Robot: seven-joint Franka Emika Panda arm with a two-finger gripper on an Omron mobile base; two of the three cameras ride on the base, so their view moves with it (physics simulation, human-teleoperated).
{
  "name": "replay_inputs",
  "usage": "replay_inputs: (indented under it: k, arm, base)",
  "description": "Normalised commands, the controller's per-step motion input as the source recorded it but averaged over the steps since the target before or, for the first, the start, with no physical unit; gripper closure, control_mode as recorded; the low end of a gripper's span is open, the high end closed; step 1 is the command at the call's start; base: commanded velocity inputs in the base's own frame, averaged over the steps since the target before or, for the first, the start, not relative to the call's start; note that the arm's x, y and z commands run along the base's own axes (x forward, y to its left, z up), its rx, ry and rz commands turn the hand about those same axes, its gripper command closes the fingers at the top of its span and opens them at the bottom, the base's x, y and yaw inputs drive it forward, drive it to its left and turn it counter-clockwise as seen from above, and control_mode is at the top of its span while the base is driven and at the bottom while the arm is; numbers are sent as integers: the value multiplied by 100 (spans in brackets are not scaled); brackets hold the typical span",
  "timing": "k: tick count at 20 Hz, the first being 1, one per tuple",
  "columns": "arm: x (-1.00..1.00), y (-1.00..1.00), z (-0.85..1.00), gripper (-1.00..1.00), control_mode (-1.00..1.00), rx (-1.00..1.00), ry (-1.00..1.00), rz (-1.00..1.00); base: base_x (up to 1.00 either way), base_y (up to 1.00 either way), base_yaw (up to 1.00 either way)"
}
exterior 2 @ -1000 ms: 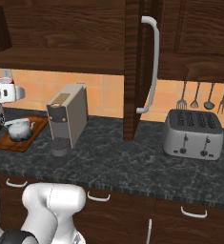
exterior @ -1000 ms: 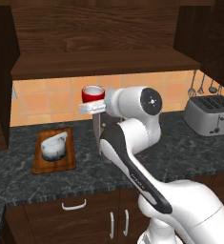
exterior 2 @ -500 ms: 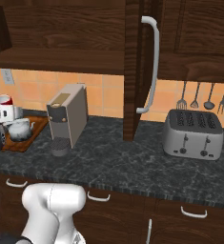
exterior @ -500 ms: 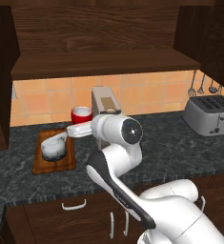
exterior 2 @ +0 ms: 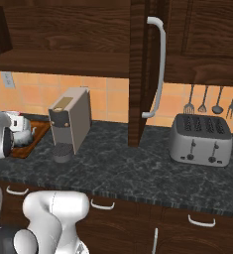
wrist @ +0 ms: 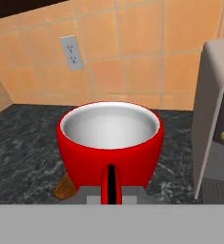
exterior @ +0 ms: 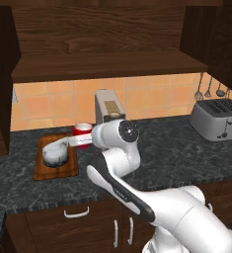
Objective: Pick the kettle from the counter and place it on the tray. Then pick the mug from the cabinet and place it on the tray. Then close the cabinet doors.
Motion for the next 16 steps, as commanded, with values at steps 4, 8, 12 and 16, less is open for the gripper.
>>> replay_inputs:
  k: [4,8,12,16]
  arm:
    - [15,18,-76,100,-100,0,5,0]
    - [0,27,-67,100,-100,0,0,2]
    - [14,14,-47,100,-100,0,4,11]
    - [21,10,-42,100,-100,0,12,12]
  base:
    - [0,0,0]
    - [0,0,0]
    - [0,0,0]
    - [0,0,0]
